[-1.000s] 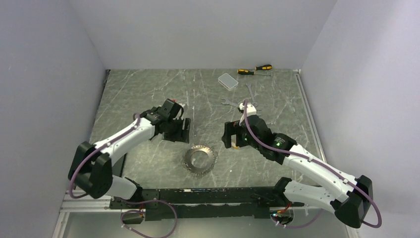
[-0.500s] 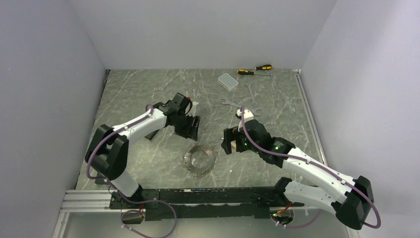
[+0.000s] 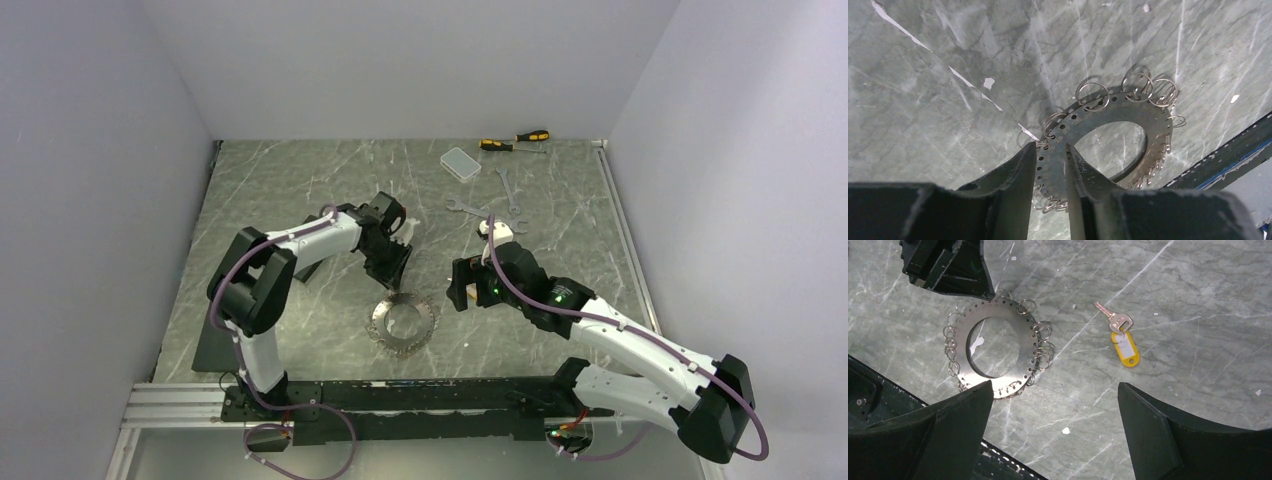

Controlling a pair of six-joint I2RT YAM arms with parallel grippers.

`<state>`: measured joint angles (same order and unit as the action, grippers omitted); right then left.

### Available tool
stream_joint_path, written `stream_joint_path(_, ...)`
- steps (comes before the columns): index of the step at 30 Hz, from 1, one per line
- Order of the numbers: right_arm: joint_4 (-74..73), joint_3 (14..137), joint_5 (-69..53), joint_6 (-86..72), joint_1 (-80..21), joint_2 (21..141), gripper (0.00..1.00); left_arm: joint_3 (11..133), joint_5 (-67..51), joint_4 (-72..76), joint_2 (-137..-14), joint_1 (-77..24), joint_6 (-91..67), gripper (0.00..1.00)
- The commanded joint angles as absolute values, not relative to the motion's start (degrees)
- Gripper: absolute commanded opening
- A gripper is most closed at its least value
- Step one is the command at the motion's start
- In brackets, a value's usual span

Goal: Put the keys on the keyring

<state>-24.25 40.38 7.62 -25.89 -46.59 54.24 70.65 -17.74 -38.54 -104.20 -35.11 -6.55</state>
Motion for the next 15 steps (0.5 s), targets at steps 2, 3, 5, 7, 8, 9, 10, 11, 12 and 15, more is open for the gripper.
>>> stream_joint_path(2,-24.1,40.0,9.2,-26.7,-46.6,52.8,1.0,72.8,-18.3,-38.3,-105.7,-35.8,-4.6,0.32)
stream_joint_path(3,-24.2,40.0,9.1,-26.8,-46.6,52.7,1.0,72.8,-18.3,-38.0,-105.7,-36.0,-4.7,0.31)
stream_joint_path(5,-24.3,40.0,8.9,-26.9,-46.6,52.6,1.0,72.8,-18.0,-37.6,-105.8,-36.2,-5.0,0.31)
stream_joint_path(7,-24.2,39.9,8.8,-27.1,-46.6,52.6,1.0,73.1,-17.8,-37.5,-106.2,-36.4,-5.2,0.3)
stream_joint_path(8,-24.1,39.7,8.7,-27.2,-46.6,52.5,1.0,73.2,-17.5,-37.5,-106.4,-36.6,-5.3,0.3)
stream_joint_path(9,-24.1,39.7,8.7,-27.3,-46.6,52.6,1.0,73.3,-17.2,-37.5,-106.5,-36.8,-5.4,0.29)
stream_joint_path(10,-24.0,39.7,8.6,-27.3,-46.6,52.5,1.0,73.3,-16.9,-37.5,-106.7,-37.1,-5.4,0.28)
stream_joint_path(11,-24.0,39.7,8.6,-27.4,-46.6,52.5,1.0,73.4,-16.4,-37.6,-106.9,-37.4,-5.4,0.28)
stream_joint_path(12,-24.0,39.7,8.5,-27.4,-46.6,52.5,1.0,73.4,-15.6,-37.7,-107.0,-37.5,-5.4,0.26)
stream_joint_path(15,-24.0,39.8,8.4,-27.3,-46.6,52.5,1.0,73.4,-13.7,-37.7,-106.6,-37.9,-5.7,0.25)
